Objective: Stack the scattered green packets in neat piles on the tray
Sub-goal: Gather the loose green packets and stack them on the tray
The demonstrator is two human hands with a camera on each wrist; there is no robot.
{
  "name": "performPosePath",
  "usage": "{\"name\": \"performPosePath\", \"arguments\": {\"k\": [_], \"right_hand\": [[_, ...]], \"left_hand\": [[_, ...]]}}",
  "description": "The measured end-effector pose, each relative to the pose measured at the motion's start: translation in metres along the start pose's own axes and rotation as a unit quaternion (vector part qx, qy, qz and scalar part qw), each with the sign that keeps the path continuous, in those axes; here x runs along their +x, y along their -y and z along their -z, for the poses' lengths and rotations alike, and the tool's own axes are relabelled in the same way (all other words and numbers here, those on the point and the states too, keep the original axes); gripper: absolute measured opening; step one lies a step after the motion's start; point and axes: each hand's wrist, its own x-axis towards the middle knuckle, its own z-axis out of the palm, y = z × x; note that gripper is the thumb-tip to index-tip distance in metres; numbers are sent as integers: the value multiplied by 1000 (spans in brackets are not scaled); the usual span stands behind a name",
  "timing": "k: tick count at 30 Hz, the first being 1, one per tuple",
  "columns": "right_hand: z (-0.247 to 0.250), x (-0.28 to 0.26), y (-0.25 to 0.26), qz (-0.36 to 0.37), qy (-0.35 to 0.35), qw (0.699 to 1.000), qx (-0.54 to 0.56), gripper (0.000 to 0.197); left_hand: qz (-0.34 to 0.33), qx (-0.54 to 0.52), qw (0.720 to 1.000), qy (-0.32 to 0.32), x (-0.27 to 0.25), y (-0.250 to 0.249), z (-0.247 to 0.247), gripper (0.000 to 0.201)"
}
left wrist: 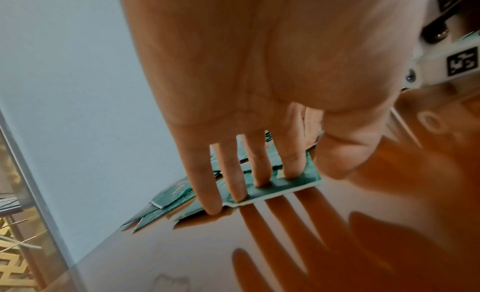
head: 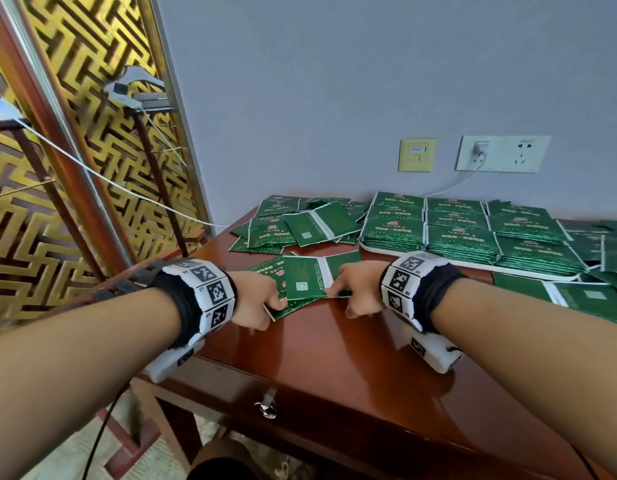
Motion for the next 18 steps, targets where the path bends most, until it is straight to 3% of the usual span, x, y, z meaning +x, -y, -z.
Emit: {"name": "performPosePath", "arguments": {"k": [5, 8, 12, 16, 18], "right_hand": [[-1, -31, -12, 18, -28, 998, 44, 26], [3, -42, -24, -22, -31, 999, 10, 30], [8, -54, -44, -63, 16, 995, -81, 38], [7, -61, -67, -82, 30, 991, -104, 38], [5, -62, -76, -87, 9, 992, -95, 33]], "left_hand": [[-21, -10, 1000, -9, -16, -11, -7, 53], [-40, -16, 999, -11, -22, -17, -4, 50], [-62, -27, 998, -5, -24, -32, 6, 43], [-90, -9, 994, -56, -14, -49, 23, 31], [-107, -8, 991, -74, -2, -57, 31, 34]]}}
